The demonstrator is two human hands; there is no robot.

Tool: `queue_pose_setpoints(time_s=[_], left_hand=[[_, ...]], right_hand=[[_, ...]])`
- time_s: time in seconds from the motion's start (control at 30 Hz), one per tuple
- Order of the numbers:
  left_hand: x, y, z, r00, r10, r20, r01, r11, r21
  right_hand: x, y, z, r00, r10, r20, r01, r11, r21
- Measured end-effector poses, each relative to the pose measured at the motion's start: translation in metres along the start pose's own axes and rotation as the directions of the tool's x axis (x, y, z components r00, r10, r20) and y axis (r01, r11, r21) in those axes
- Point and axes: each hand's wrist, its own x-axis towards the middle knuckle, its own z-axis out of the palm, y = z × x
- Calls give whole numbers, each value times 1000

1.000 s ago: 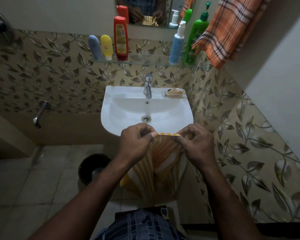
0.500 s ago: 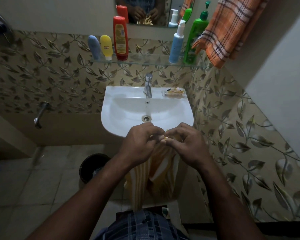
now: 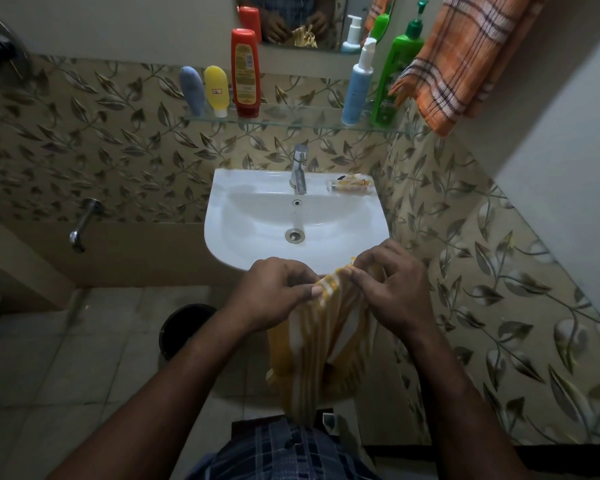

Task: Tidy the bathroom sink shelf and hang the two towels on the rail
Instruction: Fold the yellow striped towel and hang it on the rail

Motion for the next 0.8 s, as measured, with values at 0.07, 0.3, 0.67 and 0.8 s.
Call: queue_pose_setpoints(time_s=[0.07, 0.3, 0.67, 0.8], left_hand=[[0, -2, 2, 999, -29, 40, 28, 999, 24], [-3, -4, 6, 994, -105, -6, 100, 959, -265], [-2, 12, 6, 974, -218, -58, 173, 887, -427], [3, 14, 7, 967, -191, -171, 143, 955, -261]], right_hand=[[0, 0, -1, 1000, 9, -21, -9, 1000, 11], [0, -3, -6, 998, 38, -51, -36, 999, 38], [-3, 4, -3, 990, 79, -114, -77, 997, 30], [-4, 9, 4, 988, 113, -103, -112, 994, 15]])
